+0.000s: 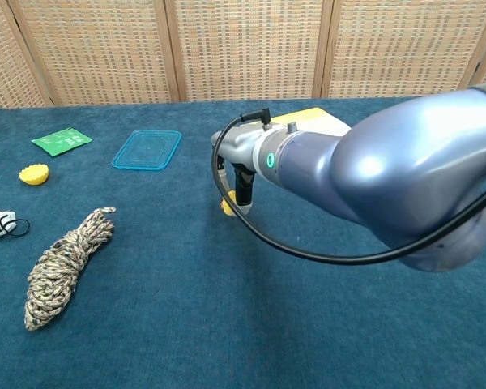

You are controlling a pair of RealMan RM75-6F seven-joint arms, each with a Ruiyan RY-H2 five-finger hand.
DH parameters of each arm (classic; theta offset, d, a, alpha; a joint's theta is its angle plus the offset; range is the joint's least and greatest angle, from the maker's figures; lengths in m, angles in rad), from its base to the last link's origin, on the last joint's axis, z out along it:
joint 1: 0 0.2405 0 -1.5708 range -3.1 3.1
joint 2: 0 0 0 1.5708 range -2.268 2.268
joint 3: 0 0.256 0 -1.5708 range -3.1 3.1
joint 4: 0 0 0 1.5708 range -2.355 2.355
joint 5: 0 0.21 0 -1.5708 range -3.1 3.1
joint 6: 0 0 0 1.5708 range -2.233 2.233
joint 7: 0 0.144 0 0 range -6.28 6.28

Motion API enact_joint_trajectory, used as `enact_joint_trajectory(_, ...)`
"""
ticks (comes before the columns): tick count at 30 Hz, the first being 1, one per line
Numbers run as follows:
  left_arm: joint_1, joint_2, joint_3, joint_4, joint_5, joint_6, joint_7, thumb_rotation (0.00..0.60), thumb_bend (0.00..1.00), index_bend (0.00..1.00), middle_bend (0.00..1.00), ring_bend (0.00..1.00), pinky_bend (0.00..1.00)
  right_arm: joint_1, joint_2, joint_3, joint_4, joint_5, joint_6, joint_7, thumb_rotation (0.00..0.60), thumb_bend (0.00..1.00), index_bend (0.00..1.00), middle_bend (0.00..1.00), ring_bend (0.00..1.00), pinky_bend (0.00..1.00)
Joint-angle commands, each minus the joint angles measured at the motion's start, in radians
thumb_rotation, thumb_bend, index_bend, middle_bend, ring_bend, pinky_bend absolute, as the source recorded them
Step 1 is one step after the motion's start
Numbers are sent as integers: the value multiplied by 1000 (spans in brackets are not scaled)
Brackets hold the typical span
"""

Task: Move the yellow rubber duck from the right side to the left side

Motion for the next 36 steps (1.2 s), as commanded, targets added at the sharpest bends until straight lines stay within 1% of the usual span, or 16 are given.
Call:
enact_joint_trajectory(1,-3,1,-2,3,-5,-6,-6,600,27,0,0,0,0,27,-44,1,57,25,-12,-7,600,304,569,0,0,0)
enact_joint_trajectory(9,-13,-1,-3,10,-20,-24,-10,600,24,0,0,0,0,31,-71,-16,117,32,-27,3,600,291,566,0,0,0)
enact_joint_trajectory(10,-13,-2,-3,10,-21,-24,-8,600,24,0,0,0,0,29,-73,-18,123,32,-28,7,600,257,540,0,0,0)
enact_joint_trajectory(12,-12,-2,-3,8,-20,-19,-7,600,28,0,0,0,0,23,-73,-20,125,21,-32,21,600,136,441,0,0,0)
enact_joint_trajectory(13,-12,-2,-3,7,-19,-16,-6,600,28,0,0,0,0,18,-67,-20,117,12,-39,32,600,62,360,0,0,0)
enact_joint_trajectory(14,-11,-1,-3,6,-18,-15,-6,600,28,0,0,0,0,14,-60,-20,109,3,-42,41,600,26,314,0,0,0)
enact_joint_trajectory(16,-11,-1,-2,4,-11,-11,-7,600,28,0,0,0,0,9,-51,-23,96,-14,-38,54,600,0,233,0,0,0)
enact_joint_trajectory(18,-10,-3,0,5,0,-3,-10,600,27,0,0,0,0,4,-39,-27,77,-30,-23,57,600,0,220,0,0,0)
enact_joint_trajectory(20,-6,-1,2,2,5,5,-10,600,26,0,0,0,0,-6,-14,-30,32,-48,6,57,600,0,220,0,0,0)
enact_joint_trajectory(23,-3,2,5,-2,12,12,-10,600,26,0,0,0,0,-29,46,-41,-67,-72,58,48,600,0,220,0,0,0)
enact_joint_trajectory(26,1,3,8,-5,21,22,-9,600,26,0,0,0,0,-65,134,-62,-190,-119,117,46,600,0,221,0,0,0)
enact_joint_trajectory(29,3,2,10,-5,26,28,-7,600,27,0,0,0,0,-119,243,-88,-305,-176,170,65,600,0,221,0,0,0)
enact_joint_trajectory(31,3,0,10,-3,26,29,-7,600,26,0,0,0,0,-158,314,-111,-357,-229,185,95,600,0,215,0,0,0)
enact_joint_trajectory(32,3,-1,11,-2,27,28,-7,600,26,0,0,0,0,-182,355,-129,-370,-274,196,116,600,0,199,0,0,0)
enact_joint_trajectory(33,3,-2,15,0,37,30,-8,600,24,0,0,0,0,-229,420,-162,-378,-372,211,179,600,0,184,0,0,0)
enact_joint_trajectory(36,6,-6,20,2,48,35,-6,600,26,0,0,0,0,-297,491,-211,-343,-540,226,312,600,0,120,0,0,0)
